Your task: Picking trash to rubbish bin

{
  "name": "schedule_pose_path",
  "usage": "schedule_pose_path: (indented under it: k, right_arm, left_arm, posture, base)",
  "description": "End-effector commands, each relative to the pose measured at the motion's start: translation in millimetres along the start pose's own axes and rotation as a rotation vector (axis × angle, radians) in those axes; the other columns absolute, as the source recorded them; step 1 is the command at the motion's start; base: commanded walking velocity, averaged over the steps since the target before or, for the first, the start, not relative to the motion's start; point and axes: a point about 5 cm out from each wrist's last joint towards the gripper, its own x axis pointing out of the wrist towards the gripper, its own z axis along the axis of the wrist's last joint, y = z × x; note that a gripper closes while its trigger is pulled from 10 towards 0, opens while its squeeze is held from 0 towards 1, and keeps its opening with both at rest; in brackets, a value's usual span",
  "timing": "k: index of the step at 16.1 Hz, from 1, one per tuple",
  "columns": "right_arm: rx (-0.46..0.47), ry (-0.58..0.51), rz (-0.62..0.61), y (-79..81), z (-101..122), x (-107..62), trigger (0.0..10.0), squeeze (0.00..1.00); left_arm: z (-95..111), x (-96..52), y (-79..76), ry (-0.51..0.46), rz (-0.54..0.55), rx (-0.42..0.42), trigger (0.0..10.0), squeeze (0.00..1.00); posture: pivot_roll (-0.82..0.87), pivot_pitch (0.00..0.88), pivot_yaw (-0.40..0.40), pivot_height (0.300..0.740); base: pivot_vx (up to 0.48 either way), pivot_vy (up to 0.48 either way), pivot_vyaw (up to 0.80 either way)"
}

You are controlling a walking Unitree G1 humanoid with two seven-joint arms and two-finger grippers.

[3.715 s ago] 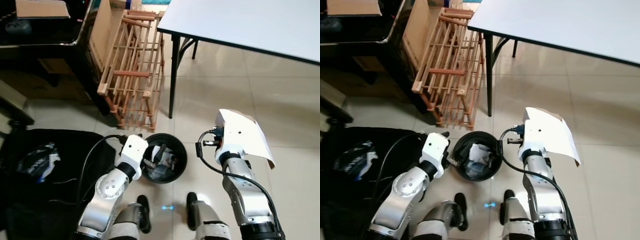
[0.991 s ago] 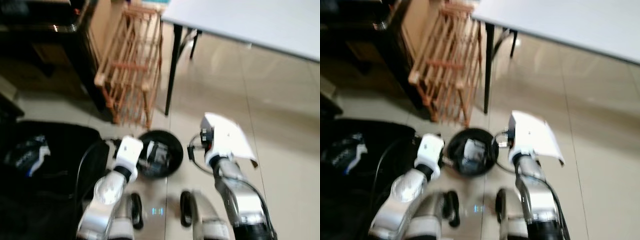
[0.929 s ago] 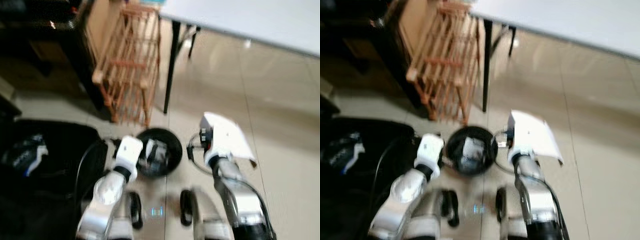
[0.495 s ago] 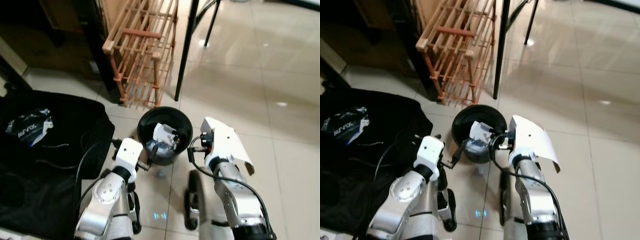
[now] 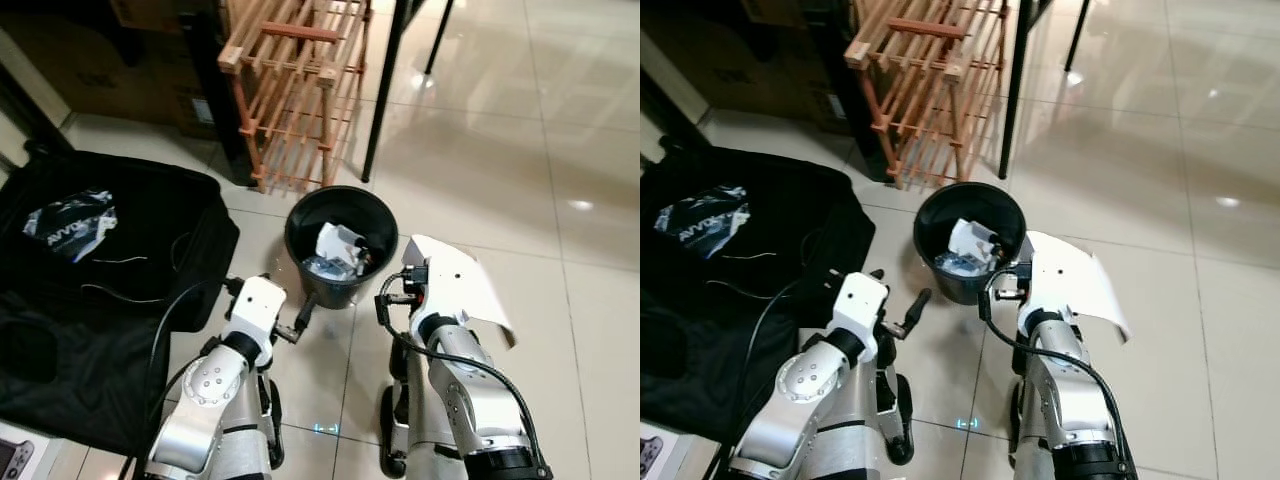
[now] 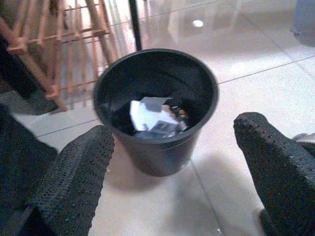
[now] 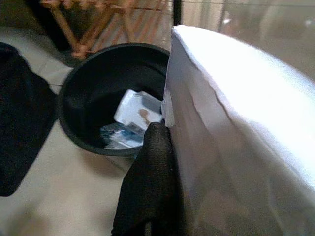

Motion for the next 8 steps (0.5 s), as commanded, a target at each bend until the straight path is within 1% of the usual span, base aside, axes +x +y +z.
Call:
schedule_pose_path:
  k: [1, 5, 8]
  right_arm:
    - [0.006, -0.004, -0.009, -0.9, -1, -1.9, 10.0, 0.0]
    - [0.003, -0.015, -0.02, -1.8, 1, -2.1, 10.0, 0.0]
    - [0.002, -0.011, -0.031, -4.9, -1, -2.1, 10.0, 0.0]
  left_arm:
    - [-2, -3.1, -2.8, 0.008, -0.019, 0.0, 10.0, 0.0]
    - [0, -7.4, -6.5, -0.004, -0.06, 0.0, 10.0, 0.0]
    - [0, -14.7, -3.1, 0.001, -0.082, 0.01, 10.0, 0.0]
  posture:
    - [-0.01, 0.341, 0.039, 0.56]
    - [0.0, 0.364, 0.048, 0.56]
    - [0.01, 0.384, 0.056, 0.56]
  base:
    - [0.0, 0.0, 0.0]
    - [0.0, 0.0, 0.0]
    - [0.0, 0.0, 0.0]
